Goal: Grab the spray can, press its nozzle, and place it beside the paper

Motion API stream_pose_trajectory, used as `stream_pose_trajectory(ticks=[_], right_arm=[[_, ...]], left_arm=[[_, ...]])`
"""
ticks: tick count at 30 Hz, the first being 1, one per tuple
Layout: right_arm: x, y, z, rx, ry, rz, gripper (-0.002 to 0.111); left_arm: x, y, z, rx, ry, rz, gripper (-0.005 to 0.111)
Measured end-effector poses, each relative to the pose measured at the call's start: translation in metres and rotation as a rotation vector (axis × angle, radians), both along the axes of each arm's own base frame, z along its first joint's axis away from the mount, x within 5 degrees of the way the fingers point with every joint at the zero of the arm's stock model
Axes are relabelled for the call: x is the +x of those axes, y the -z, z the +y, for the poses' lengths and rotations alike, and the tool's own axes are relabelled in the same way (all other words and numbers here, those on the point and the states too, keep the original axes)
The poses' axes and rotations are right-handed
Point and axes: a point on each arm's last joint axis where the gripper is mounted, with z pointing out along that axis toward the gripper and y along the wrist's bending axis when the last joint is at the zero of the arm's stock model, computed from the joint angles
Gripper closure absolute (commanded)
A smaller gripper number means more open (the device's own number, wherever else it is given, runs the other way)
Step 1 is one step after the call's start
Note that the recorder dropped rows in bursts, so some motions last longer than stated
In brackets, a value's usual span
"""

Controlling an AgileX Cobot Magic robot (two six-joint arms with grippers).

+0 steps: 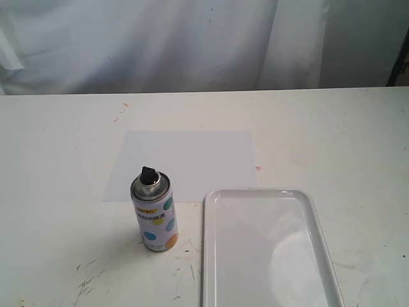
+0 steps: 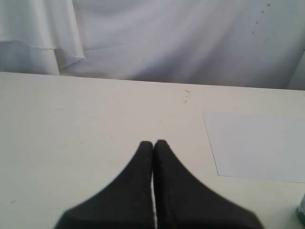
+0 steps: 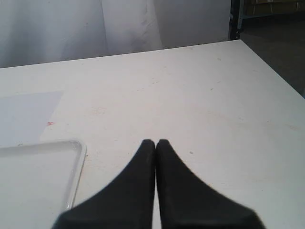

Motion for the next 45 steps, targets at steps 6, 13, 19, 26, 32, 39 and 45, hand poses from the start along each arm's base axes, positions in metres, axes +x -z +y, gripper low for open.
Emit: stream_pose_trajectory(ticks=[6,13,19,26,32,39,45], right_arm=[[0.0,0.0,0.0,0.0,0.0,0.0,0.108],[0.0,0.0,0.0,0.0,0.0,0.0,0.108],[0.0,0.0,0.0,0.0,0.0,0.0,0.108],[0.0,0.0,0.0,0.0,0.0,0.0,0.108],[0.0,0.0,0.0,0.0,0.0,0.0,0.108],[0.0,0.0,0.0,0.0,0.0,0.0,0.108],[0.0,0.0,0.0,0.0,0.0,0.0,0.108]], left_arm=[[0.0,0.0,0.0,0.0,0.0,0.0,0.107],[0.0,0.0,0.0,0.0,0.0,-0.002,0.107],[0.001,-0.01,0.0,-0.001,0.001,-0.115,0.107],[0.002,-0.02,0.0,-0.003,0.001,-0.226,0.107],[0.001,-0.022,0.0,-0.003,0.001,-0.239,0.107],[0.001,-0.022,0.0,-0.003,0.001,-0.243,0.107],[0.001,-0.029,0.0,-0.005,0.002,-0.319,0.107]])
